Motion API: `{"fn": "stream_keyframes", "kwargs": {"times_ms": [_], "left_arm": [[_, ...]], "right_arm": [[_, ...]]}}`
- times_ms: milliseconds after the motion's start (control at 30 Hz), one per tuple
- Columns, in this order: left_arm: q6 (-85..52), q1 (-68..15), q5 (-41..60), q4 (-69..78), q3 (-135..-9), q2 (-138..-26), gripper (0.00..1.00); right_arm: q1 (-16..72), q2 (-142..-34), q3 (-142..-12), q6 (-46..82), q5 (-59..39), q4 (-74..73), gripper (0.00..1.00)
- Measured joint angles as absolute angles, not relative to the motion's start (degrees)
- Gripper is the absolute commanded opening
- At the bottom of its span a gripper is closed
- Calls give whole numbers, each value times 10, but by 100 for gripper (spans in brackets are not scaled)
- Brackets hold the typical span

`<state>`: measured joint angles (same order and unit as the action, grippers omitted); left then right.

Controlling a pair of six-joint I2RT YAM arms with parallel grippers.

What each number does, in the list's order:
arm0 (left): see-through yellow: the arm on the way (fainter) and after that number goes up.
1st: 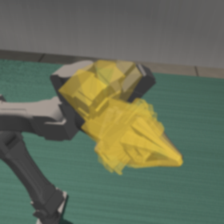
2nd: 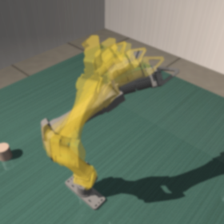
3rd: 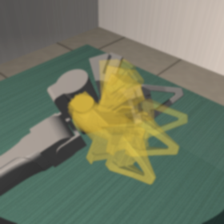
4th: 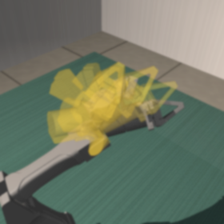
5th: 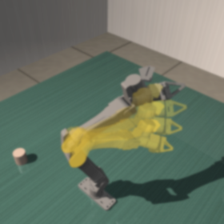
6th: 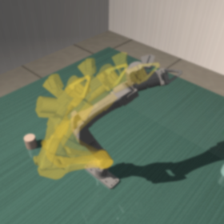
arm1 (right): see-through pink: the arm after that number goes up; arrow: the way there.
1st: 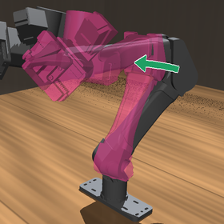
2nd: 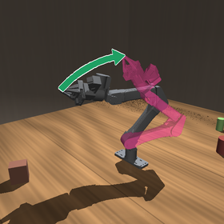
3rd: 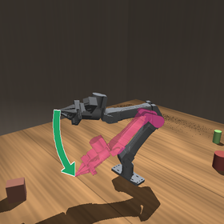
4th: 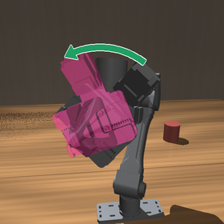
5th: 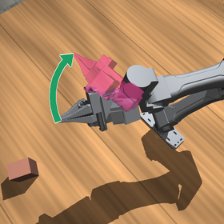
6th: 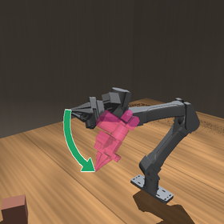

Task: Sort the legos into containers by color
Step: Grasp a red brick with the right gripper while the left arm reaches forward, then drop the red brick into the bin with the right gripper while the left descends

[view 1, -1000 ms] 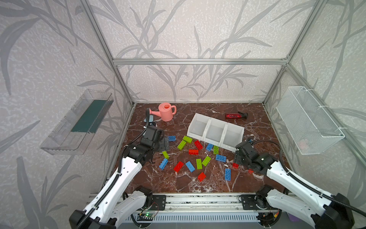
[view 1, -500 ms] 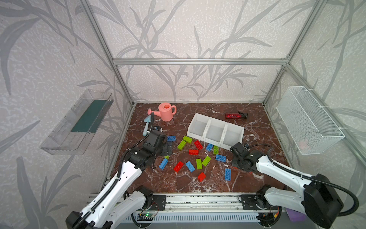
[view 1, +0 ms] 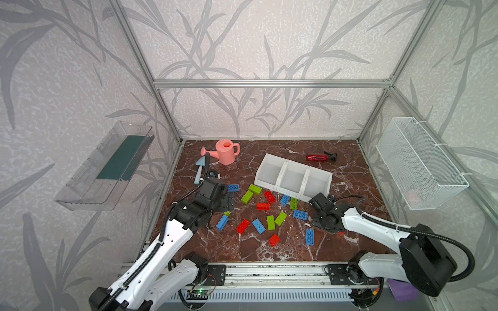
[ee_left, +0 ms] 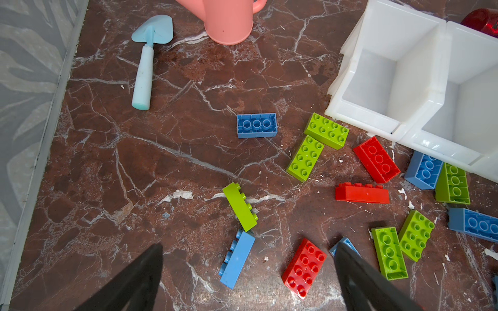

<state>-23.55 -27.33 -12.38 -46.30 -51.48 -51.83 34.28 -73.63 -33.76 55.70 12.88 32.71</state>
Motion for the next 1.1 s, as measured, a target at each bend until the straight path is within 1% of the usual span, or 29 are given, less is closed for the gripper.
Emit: {"fn": "stream_keyframes", "kwargs": {"times_ms": [167, 367, 567, 733, 867, 1100], "left_arm": [[-236, -273, -124, -463, -515, -521, 99], [-236, -273, -123, -463, -512, -524, 99], [-238, -272, -123, -461, -504, -525, 99], [-248, -266, -125, -459, -504, -544, 99], [-251, -265, -124, -462, -504, -578, 99], [-252, -265, -95, -477, -504, -613, 99]], "right_arm": [[343, -736, -338, 547, 129, 327, 26], [343, -724, -369, 503, 125, 353, 25], [341, -693, -471, 433, 123, 387, 24], [302, -695, -551, 374, 89, 394, 24], [256, -730, -596, 335, 53, 390, 24], [195, -847, -637, 297, -20, 356, 24]]}}
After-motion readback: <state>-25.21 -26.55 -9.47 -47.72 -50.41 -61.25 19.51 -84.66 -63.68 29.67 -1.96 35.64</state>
